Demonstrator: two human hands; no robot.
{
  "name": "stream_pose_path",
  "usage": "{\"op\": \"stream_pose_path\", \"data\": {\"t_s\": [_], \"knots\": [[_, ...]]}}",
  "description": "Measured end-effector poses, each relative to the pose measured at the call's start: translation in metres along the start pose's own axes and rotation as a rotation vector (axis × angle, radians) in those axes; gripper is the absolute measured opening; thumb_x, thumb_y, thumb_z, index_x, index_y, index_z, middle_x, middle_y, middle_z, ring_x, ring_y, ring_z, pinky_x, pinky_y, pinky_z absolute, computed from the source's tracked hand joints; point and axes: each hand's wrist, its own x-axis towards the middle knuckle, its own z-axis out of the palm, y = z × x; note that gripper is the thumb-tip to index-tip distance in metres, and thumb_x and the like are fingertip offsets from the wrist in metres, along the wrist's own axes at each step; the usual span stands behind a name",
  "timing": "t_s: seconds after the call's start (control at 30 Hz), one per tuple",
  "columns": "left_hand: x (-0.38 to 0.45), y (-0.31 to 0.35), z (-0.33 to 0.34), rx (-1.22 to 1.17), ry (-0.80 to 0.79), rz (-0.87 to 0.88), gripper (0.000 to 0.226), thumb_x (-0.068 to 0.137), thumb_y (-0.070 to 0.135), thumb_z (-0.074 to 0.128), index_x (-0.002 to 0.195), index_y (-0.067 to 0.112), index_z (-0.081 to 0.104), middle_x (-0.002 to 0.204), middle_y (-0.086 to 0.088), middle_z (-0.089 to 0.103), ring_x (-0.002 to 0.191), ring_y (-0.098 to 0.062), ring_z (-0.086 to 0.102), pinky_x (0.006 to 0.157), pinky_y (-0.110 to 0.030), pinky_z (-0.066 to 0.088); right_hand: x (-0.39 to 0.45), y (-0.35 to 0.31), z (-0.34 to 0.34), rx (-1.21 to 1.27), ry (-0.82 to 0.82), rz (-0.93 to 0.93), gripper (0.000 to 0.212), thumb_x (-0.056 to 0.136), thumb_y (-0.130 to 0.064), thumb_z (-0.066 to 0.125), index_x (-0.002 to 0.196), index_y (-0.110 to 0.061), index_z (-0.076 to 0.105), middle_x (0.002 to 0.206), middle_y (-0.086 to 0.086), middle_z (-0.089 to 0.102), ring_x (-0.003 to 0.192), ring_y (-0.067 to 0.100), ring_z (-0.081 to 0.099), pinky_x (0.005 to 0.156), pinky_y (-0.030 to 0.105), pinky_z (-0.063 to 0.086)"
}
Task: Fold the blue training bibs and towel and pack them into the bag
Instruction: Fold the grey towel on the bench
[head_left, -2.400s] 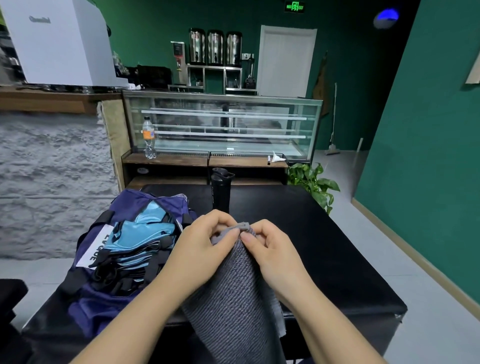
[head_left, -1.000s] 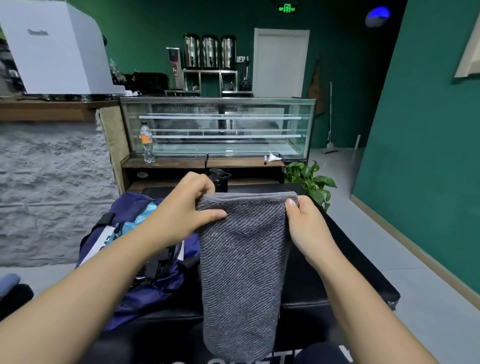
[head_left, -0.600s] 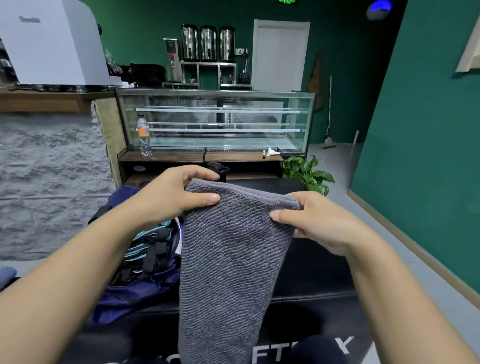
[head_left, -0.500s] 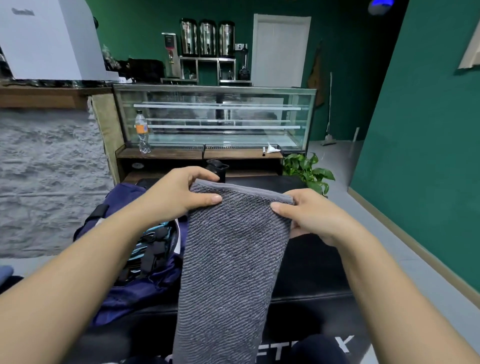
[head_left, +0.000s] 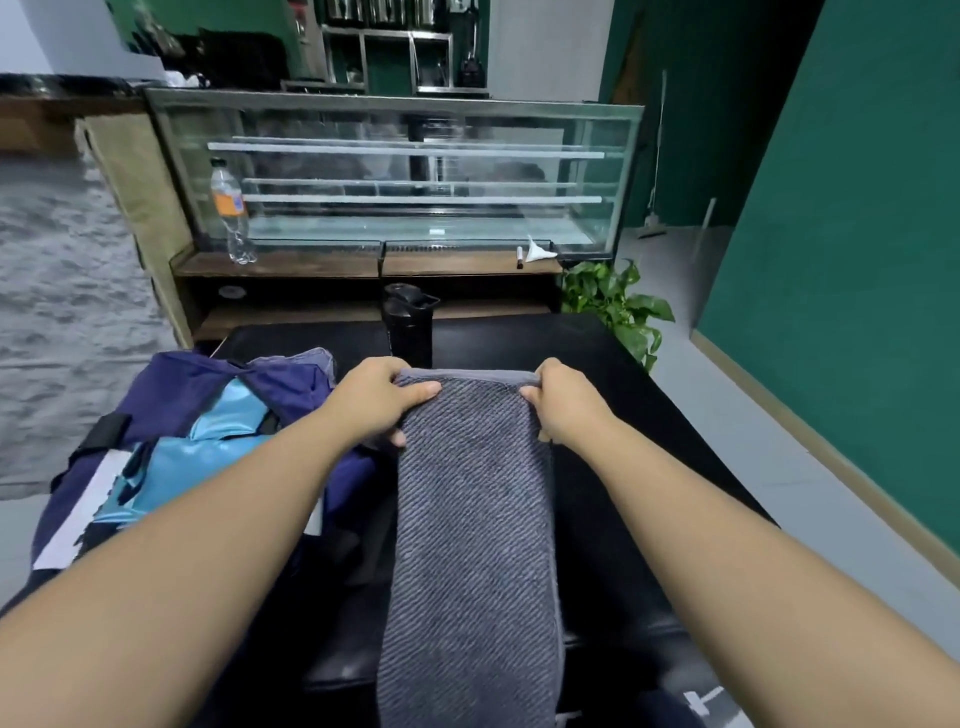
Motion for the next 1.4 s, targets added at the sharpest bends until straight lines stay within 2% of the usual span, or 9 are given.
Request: {"op": "stream_pose_path", "data": {"t_s": [0.13, 0.23, 0.37, 0.53, 0.67, 0.93, 1.03, 1.23, 1.4], "knots": [[0.042, -0.009, 0.018, -0.205, 0.101, -0.026, 0.009, 0.094, 0.022, 0.059, 0.088, 0.015, 0.057, 0.080, -0.009, 0.062, 0.042, -0.018, 0.063, 0.035, -0.021, 0.041, 0.037, 0.007, 0.009, 0.074, 0.109, -0.004, 0.020, 0.101, -0.022, 0.042, 0.105, -0.003, 0.046, 0.099, 0.016, 0.063, 0.083, 0.031, 0.062, 0.074, 0.040, 0.051], [0.061, -0.030, 0.038, -0.233, 0.160, 0.006, 0.029, 0.093, 0.015, 0.059, 0.121, 0.016, 0.052, 0.117, -0.001, 0.056, 0.077, -0.016, 0.066, 0.073, -0.030, 0.054, 0.048, 0.017, 0.021, 0.141, 0.153, -0.015, 0.030, 0.099, -0.015, 0.043, 0.127, -0.006, 0.043, 0.123, 0.013, 0.057, 0.107, 0.029, 0.057, 0.087, 0.036, 0.045], [0.037, -0.069, 0.071, 0.029, -0.082, 0.103, 0.057, 0.088, 0.020, 0.066, 0.140, 0.018, 0.043, 0.137, 0.003, 0.044, 0.121, -0.017, 0.051, 0.108, -0.030, 0.036, 0.029, 0.043, 0.057, 0.077, -0.022, -0.064, 0.045, 0.095, -0.016, 0.051, 0.138, -0.011, 0.040, 0.138, 0.007, 0.049, 0.123, 0.022, 0.049, 0.100, 0.031, 0.038], [-0.021, -0.112, 0.113, 0.365, -0.368, 0.165, 0.062, 0.097, 0.034, 0.052, 0.150, 0.014, 0.026, 0.158, 0.000, 0.019, 0.146, -0.011, 0.011, 0.113, -0.017, 0.005, -0.030, 0.082, 0.103, 0.000, -0.198, -0.063, 0.038, 0.093, -0.021, 0.056, 0.130, -0.015, 0.049, 0.129, 0.003, 0.052, 0.120, 0.019, 0.049, 0.103, 0.030, 0.038], [-0.052, -0.133, 0.128, 0.424, -0.408, 0.184, 0.063, 0.101, 0.037, 0.039, 0.153, 0.016, 0.008, 0.160, 0.004, -0.003, 0.140, -0.001, -0.013, 0.111, -0.018, -0.009, -0.066, 0.094, 0.114, 0.135, -0.115, 0.120, 0.039, 0.094, -0.028, 0.057, 0.127, -0.013, 0.044, 0.119, 0.004, 0.051, 0.101, 0.016, 0.053, 0.086, 0.028, 0.044], [-0.090, -0.144, 0.137, 0.324, -0.399, 0.258, 0.073, 0.088, 0.065, 0.029, 0.150, 0.028, 0.020, 0.154, 0.019, 0.001, 0.139, 0.005, -0.012, 0.111, -0.016, -0.010, -0.109, 0.098, 0.116, 0.225, -0.217, 0.180, 0.046, 0.095, -0.033, 0.054, 0.131, -0.015, 0.032, 0.098, -0.007, 0.056, 0.084, 0.012, 0.058, 0.067, 0.026, 0.043], [-0.101, -0.147, 0.136, 0.161, -0.391, 0.274, 0.040, 0.100, 0.027, 0.046, 0.138, 0.038, 0.039, 0.148, 0.025, 0.019, 0.139, 0.011, 0.000, 0.114, -0.015, -0.004, -0.122, 0.104, 0.115, 0.298, -0.229, 0.153, 0.037, 0.096, -0.024, 0.052, 0.129, -0.022, 0.034, 0.095, -0.005, 0.057, 0.082, 0.014, 0.058, 0.066, 0.026, 0.043], [-0.122, -0.154, 0.119, 0.064, -0.412, 0.287, 0.063, 0.088, -0.005, 0.047, 0.108, 0.054, 0.053, 0.136, 0.035, 0.034, 0.135, 0.018, 0.014, 0.113, -0.008, 0.012, -0.133, 0.130, 0.121, 0.279, -0.090, 0.005, 0.019, 0.096, -0.008, 0.049, 0.088, -0.025, 0.053, 0.092, -0.006, 0.058, 0.085, 0.011, 0.055, 0.075, 0.020, 0.040], [-0.134, -0.163, 0.115, 0.342, -0.480, 0.376, 0.077, 0.083, 0.002, 0.052, 0.135, 0.053, 0.029, 0.149, 0.036, 0.004, 0.138, 0.016, -0.010, 0.113, -0.014, 0.003, -0.145, 0.153, 0.126, 0.013, -0.110, -0.249, 0.047, 0.089, -0.003, 0.047, 0.123, -0.034, 0.057, 0.136, -0.014, 0.042, 0.119, 0.004, 0.038, 0.104, 0.024, 0.033]]}}
